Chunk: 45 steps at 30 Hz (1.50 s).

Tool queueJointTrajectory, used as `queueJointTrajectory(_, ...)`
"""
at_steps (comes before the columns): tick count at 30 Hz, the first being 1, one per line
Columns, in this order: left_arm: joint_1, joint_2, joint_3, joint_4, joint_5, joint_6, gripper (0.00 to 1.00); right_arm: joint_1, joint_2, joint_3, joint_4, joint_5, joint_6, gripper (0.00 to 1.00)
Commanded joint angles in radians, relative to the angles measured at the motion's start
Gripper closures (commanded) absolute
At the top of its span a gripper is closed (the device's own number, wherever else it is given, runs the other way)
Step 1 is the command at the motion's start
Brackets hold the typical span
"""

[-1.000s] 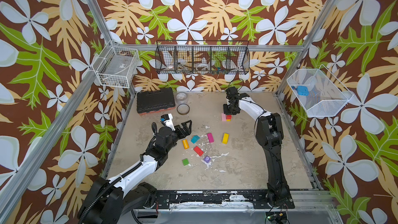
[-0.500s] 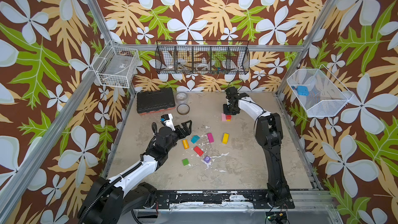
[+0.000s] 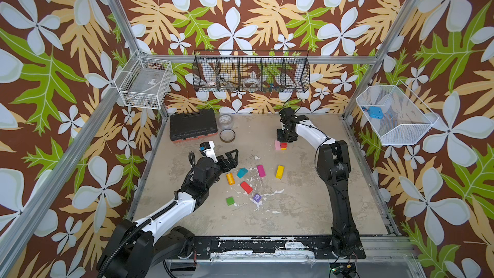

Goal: Build the wood block tower
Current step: 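Lower the red block onto the yellow block beside the pink block, then open the right gripper and release the red block on the pair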

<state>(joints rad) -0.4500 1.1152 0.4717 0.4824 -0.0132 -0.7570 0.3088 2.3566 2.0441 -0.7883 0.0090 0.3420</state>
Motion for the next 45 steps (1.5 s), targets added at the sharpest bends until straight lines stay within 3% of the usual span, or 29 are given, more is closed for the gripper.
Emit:
queueJointTrajectory(1,0.002,0.001,0.008,0.006,0.008,0.0,0.01,0.001,0.011,0.002,-0.029,0.016,0.013,0.75)
queueJointTrajectory(15,0.002,0.003,0.009,0.006,0.007,0.001,0.01,0.003,0.01,0.0,-0.037,0.031,0.015,0.6)
queueJointTrajectory(19,0.002,0.003,0.01,0.006,0.01,0.001,0.01,0.003,0.01,0.001,-0.038,0.035,0.017,0.54)
queueJointTrajectory(21,0.002,0.003,0.01,0.007,0.012,0.001,0.01,0.003,0.005,-0.002,-0.042,0.048,0.021,0.45)
queueJointTrajectory(37,0.002,0.006,0.011,0.008,0.012,-0.001,0.01,0.005,-0.033,-0.059,-0.038,0.031,0.063,0.48)
queueJointTrajectory(45,0.002,0.006,0.011,0.007,0.013,-0.001,0.01,0.005,-0.043,-0.082,-0.026,0.018,0.076,0.55)
